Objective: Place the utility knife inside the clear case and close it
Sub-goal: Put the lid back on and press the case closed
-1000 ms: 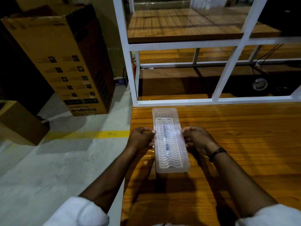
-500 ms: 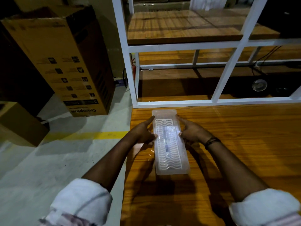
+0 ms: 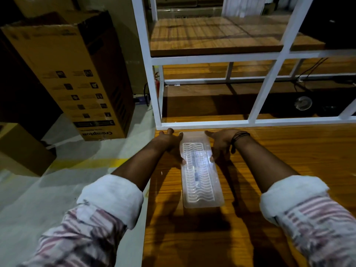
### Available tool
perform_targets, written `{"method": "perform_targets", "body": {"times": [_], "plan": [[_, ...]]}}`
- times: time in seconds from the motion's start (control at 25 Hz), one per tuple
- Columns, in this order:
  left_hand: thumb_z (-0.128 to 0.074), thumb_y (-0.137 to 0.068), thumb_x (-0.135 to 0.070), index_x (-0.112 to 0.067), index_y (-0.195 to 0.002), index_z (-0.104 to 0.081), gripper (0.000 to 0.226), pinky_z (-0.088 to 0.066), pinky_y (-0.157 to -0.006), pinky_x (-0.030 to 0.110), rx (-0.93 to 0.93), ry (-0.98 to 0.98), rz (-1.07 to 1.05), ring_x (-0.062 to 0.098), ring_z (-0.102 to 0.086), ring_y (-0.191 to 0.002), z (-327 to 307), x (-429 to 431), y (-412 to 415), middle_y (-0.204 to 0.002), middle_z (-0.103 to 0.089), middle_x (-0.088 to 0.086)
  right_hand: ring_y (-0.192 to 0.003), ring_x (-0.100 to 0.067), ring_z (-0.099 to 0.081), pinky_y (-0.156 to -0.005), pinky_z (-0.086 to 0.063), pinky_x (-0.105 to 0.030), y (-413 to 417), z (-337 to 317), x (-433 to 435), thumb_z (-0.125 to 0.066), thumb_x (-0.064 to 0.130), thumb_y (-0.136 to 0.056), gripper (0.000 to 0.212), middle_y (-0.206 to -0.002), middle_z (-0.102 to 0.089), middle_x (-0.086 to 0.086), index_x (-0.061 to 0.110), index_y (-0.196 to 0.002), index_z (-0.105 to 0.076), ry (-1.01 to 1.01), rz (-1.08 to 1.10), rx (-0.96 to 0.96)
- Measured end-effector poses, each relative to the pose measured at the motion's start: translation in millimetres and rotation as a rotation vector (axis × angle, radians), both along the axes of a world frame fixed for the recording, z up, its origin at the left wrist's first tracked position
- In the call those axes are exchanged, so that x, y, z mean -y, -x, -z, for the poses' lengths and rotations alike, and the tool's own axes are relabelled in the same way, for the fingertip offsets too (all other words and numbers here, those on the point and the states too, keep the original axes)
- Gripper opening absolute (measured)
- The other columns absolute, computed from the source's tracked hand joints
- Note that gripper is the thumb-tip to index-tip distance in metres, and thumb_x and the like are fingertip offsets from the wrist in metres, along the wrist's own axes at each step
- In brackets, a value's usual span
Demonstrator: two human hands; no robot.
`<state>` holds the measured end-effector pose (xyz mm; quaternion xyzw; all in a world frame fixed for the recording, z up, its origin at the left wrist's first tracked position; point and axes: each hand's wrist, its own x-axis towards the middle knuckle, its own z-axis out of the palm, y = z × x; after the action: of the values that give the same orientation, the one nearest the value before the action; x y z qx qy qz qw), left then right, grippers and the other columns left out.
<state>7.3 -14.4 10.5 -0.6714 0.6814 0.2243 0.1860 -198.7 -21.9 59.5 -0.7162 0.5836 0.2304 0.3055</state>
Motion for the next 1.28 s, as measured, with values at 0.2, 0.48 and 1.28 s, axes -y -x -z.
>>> {"method": "perform_targets", "body": {"times": [0.2,0.48,1.28], "plan": [[-0.074,-0.086,-0.051,-0.035,-0.163,0.003,0.11,-0.033,-0.117,0.055,-0.077,-0.01,-0.165,0.043,-0.019,-0.153,18,26,-9,-0.17,-0.004,0.012,-0.097,-0.035,-0.069,-0.06,-0.058,-0.037,-3,2,11,-0.088,0.023,-0.076,0.133,-0.16,-0.034,-0.023,0.036,-0.157,0.017,-0.023,-0.051,-0.019],[-0.071,-0.088,-0.053,-0.03,-0.164,-0.007,0.102,-0.041,-0.075,0.033,-0.138,0.011,-0.243,0.03,-0.052,-0.138,30,34,-14,-0.161,-0.038,0.003,-0.123,-0.041,-0.06,-0.079,-0.061,-0.047,0,1,13,-0.091,0.024,-0.071,0.133,-0.166,-0.022,-0.015,0.039,-0.158,0.009,-0.015,-0.02,-0.004],[-0.072,-0.086,-0.055,-0.026,-0.153,-0.045,0.077,-0.041,-0.111,0.053,-0.024,0.239,0.118,0.032,-0.024,-0.152,-18,-95,10,-0.165,-0.034,-0.004,-0.074,-0.021,-0.067,-0.061,-0.056,-0.033,20,63,-62,-0.074,0.021,-0.083,0.006,-0.09,-0.076,-0.002,0.021,-0.085,-0.08,0.678,0.099,0.231]]}}
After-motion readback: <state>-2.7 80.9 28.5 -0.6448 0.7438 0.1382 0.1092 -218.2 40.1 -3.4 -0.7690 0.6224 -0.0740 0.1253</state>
